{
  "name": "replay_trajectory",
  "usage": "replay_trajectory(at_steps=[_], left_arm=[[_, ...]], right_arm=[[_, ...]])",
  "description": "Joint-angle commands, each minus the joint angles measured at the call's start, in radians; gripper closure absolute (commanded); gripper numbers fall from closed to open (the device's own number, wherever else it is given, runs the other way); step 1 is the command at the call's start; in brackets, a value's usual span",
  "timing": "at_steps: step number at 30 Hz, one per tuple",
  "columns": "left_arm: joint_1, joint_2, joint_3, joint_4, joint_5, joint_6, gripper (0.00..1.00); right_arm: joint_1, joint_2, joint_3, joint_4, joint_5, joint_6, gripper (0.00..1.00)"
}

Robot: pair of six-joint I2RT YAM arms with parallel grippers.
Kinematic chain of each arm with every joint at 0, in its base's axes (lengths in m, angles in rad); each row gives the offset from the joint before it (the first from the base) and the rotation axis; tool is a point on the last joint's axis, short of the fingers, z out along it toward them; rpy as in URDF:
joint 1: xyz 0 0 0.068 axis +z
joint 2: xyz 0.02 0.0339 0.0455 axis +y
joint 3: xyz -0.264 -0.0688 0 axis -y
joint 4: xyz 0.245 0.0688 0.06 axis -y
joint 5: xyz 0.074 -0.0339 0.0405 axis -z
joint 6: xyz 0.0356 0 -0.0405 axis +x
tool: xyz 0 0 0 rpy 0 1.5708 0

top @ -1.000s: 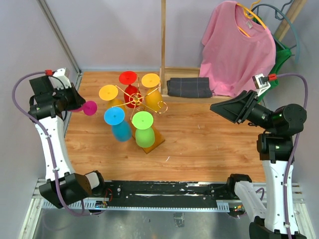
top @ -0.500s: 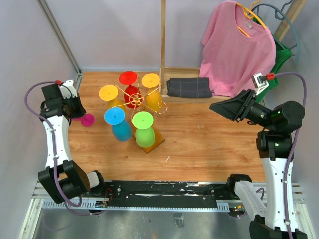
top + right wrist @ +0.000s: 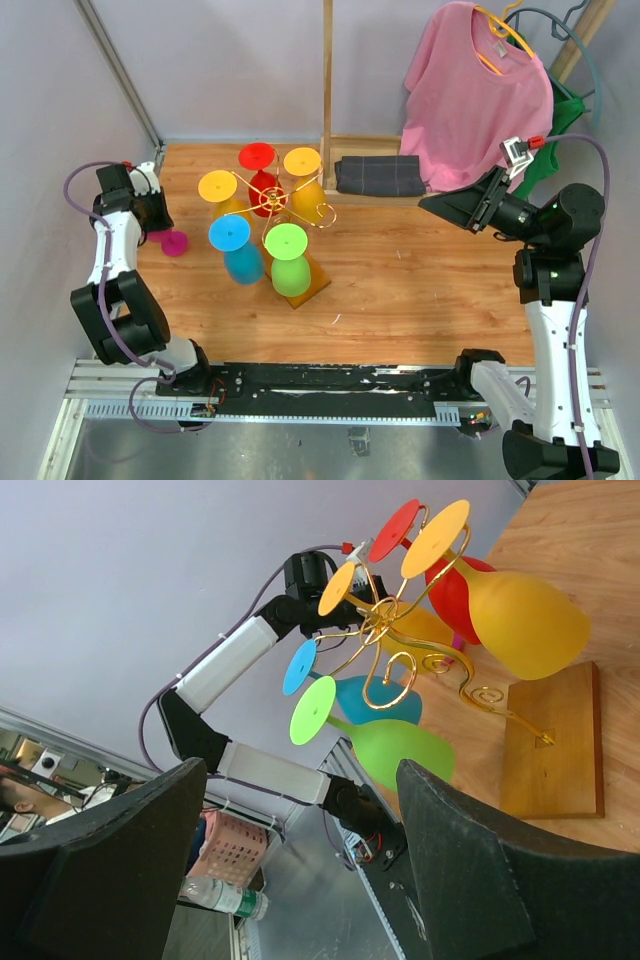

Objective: Take the wine glass off the wine glass rack
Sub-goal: Place the wine glass at the center of the board.

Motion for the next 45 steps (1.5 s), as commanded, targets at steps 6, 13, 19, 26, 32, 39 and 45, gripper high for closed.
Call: replay_trajectory(at_steps=[6, 13, 19, 26, 32, 39, 45], left_arm=[[0.002, 0.057, 0.031, 0.055, -0.018, 0.037, 1.00], [0.000, 0.158, 0.138, 0.002, -0.018, 0.051, 1.00], [-0.020, 0.197, 0.206, -0.049, -0.009, 0.073, 0.93], [-0.062, 0.193, 0.211, -0.068, -0.013, 0.091, 0.60], [-0.068, 0.203, 0.222, -0.075, -0.020, 0.092, 0.50], [-0.068, 0.188, 0.256, -0.080, -0.020, 0.088, 0.27], [-0.070, 0.181, 0.301, -0.116, -0.001, 0.093, 0.23]], right_arm=[[-0.010, 0.025, 0.055, -0.005, 0.025, -0.025, 0.22], [-0.010, 0.035, 0.048, -0.005, 0.035, -0.030, 0.21], [-0.010, 0.031, 0.031, -0.006, 0.039, -0.039, 0.21], [-0.010, 0.033, 0.012, 0.007, 0.041, -0.042, 0.21], [-0.010, 0.036, 0.008, 0.012, 0.036, -0.042, 0.21], [-0.010, 0.031, -0.005, 0.017, 0.033, -0.044, 0.21], [-0.010, 0.031, -0.014, 0.030, 0.035, -0.040, 0.21]])
